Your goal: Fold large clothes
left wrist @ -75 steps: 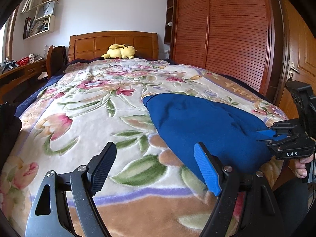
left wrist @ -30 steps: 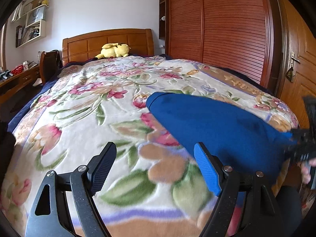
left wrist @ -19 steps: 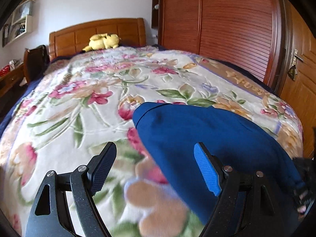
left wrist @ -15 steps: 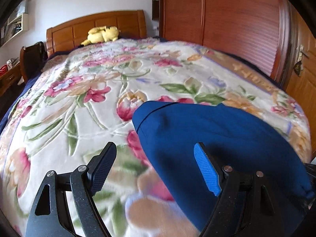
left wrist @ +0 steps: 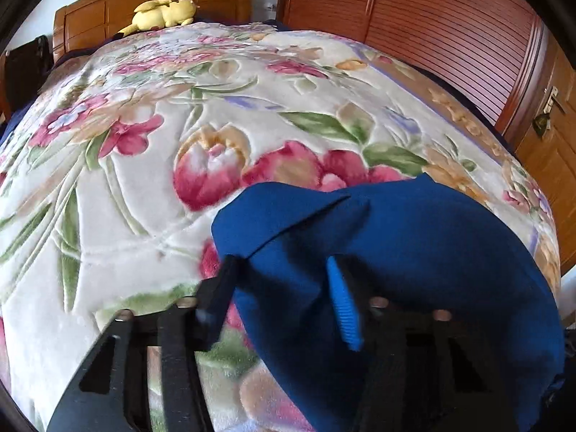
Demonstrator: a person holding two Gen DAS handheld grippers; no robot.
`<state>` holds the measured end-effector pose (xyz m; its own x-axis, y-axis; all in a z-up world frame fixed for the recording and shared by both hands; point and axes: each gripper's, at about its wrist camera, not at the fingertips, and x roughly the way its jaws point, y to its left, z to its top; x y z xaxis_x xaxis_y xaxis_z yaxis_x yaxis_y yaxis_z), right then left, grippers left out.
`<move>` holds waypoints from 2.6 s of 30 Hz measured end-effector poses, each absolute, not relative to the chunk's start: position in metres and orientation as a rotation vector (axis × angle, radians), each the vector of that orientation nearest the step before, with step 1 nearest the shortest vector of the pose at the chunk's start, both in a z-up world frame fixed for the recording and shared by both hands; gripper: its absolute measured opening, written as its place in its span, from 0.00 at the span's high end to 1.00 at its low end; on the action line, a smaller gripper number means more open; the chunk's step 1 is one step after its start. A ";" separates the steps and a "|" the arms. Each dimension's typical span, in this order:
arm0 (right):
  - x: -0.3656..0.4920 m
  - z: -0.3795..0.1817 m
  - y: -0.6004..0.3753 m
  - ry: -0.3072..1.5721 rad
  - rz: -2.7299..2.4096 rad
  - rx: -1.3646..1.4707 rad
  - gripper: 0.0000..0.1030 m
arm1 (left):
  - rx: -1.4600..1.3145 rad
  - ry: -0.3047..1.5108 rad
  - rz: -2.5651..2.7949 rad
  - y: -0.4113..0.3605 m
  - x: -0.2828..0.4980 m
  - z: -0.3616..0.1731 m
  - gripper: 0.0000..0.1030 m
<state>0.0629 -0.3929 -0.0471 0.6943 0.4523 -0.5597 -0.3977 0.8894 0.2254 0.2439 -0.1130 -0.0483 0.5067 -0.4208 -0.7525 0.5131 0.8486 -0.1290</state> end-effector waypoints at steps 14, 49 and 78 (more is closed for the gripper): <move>0.051 -0.034 -0.402 0.542 0.495 0.044 0.74 | 0.172 0.644 -0.536 -0.119 0.182 0.047 0.96; 0.017 0.017 -0.719 0.592 -0.292 -0.123 0.74 | 0.251 0.545 -0.853 -0.540 0.132 0.071 0.95; -0.007 0.003 -0.673 0.510 -0.411 0.038 0.21 | 0.196 0.507 -0.777 -0.266 0.027 0.042 0.15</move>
